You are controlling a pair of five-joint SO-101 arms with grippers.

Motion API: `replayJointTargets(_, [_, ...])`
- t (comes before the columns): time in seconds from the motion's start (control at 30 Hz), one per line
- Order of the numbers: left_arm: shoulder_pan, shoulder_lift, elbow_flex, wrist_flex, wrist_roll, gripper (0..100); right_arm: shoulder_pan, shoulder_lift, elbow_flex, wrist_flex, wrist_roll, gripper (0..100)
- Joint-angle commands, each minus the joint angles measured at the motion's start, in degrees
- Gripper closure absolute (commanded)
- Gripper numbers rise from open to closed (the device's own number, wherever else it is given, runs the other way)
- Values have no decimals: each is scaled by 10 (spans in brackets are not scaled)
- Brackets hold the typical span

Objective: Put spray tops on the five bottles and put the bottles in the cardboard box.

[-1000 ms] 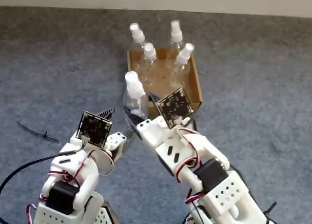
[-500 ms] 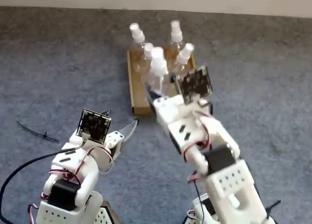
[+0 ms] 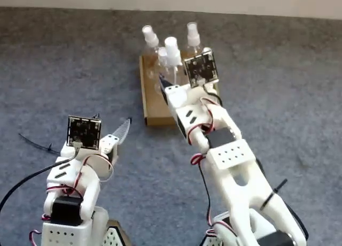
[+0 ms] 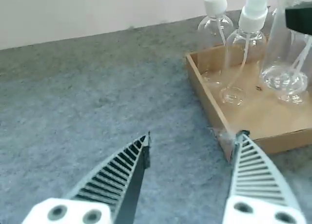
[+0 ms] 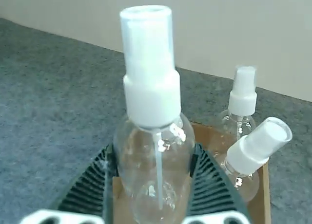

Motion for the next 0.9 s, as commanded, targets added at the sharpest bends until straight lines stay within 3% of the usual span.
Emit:
replayJointTargets(0.0, [-8,-5,-4,-13,7,752,14,19,-36,-37,2,994])
replayJointTargets(0.23, [-8,-3,-4,-15,6,752,11,68,-20,-52,1,994])
replayJointTargets(0.5, [-7,-1,-4,-15,5,752,11,77,93,-174,1,994])
replayJointTargets(0.87, [-7,0,-4,-14,7,752,-14,79,112,-179,1,994])
